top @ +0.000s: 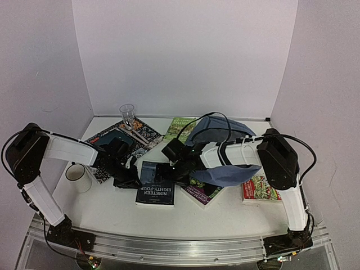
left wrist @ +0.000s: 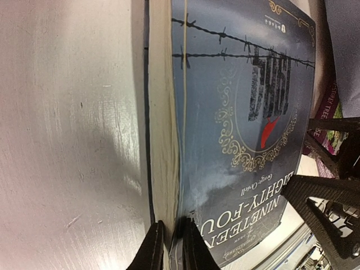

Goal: Pack the student bag
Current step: Pick up the book at the center of the board.

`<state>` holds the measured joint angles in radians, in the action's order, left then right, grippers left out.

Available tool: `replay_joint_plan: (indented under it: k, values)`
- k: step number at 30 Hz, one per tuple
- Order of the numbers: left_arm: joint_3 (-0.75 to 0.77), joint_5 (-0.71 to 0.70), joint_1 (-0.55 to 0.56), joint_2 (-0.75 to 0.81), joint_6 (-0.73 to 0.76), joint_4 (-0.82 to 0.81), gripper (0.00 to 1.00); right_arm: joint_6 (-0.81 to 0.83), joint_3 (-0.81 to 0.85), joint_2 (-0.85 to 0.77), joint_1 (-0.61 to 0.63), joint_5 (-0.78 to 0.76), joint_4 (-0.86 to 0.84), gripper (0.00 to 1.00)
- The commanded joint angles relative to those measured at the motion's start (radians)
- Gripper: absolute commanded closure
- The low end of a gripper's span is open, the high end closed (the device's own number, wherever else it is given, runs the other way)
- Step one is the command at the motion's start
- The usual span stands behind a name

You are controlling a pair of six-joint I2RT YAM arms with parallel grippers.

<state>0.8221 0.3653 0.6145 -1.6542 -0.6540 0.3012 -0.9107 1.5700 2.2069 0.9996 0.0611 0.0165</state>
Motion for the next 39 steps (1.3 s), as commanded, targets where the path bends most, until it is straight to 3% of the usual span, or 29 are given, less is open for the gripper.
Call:
replay_joint_plan:
  k: [1,9,16,27,31,35,39]
  values:
    - [-0.037,0.049,0.006,-0.038,0.003,-0.018,0.9,0.004,-0.007,0.073,0.0,0.18,-0.071,0.08]
    - [-0.052,0.12,0.002,-0.052,-0.019,-0.099,0.92,0.025,-0.043,0.021,0.0,0.437,-0.364,0.19]
    - [-0.048,0.146,0.001,-0.056,-0.041,-0.159,0.92,0.088,-0.032,-0.019,0.0,0.595,-0.456,0.27]
    - [-0.045,0.14,-0.006,-0.062,-0.042,-0.192,0.92,0.147,-0.112,-0.077,-0.001,0.697,-0.518,0.44]
    - [-0.036,0.146,-0.007,-0.068,-0.037,-0.194,0.95,0.124,-0.15,-0.09,-0.01,0.622,-0.514,0.47]
    - [-0.04,0.151,-0.01,-0.062,-0.035,-0.193,0.99,0.145,-0.12,-0.077,-0.015,0.365,-0.283,0.41]
    - [-0.049,0.162,-0.019,-0.065,-0.034,-0.19,1.0,0.155,-0.077,-0.054,-0.015,0.237,-0.104,0.32]
